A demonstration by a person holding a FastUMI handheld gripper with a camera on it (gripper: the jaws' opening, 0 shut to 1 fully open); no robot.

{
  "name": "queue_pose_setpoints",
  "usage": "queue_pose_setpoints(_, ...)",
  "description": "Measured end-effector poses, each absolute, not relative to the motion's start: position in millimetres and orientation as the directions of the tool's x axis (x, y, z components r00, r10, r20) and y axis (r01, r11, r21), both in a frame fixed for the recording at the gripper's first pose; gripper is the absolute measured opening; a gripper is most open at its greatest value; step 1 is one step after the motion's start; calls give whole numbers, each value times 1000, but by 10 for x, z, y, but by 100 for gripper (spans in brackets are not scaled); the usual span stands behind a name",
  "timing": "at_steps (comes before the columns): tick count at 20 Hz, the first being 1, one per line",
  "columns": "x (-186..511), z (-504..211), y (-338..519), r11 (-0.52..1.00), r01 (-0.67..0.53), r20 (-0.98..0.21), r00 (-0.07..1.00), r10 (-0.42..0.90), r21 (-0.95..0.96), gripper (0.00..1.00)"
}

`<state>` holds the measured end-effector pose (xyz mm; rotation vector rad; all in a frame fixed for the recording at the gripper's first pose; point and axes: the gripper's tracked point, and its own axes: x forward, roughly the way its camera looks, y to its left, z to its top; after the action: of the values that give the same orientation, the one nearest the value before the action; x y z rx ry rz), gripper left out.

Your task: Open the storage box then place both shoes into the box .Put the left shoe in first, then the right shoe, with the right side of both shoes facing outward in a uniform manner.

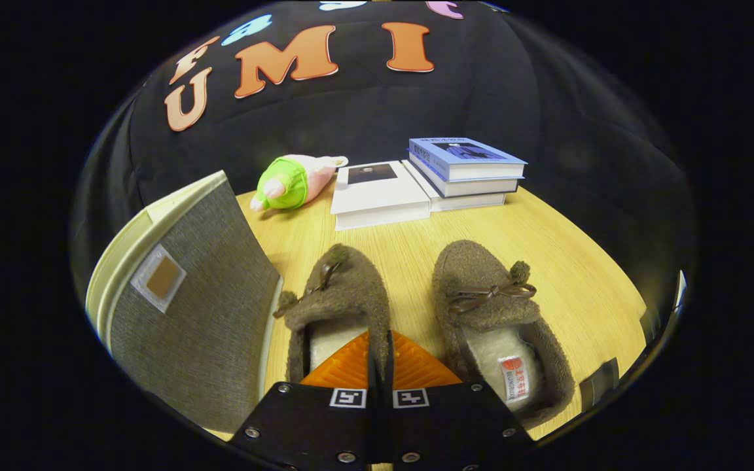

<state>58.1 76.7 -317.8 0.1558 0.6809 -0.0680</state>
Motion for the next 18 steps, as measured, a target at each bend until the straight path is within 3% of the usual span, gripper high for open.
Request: queue_pose_setpoints(18, 712, -1375, 1307, 972, 19, -415, 906, 83, 236, 0)
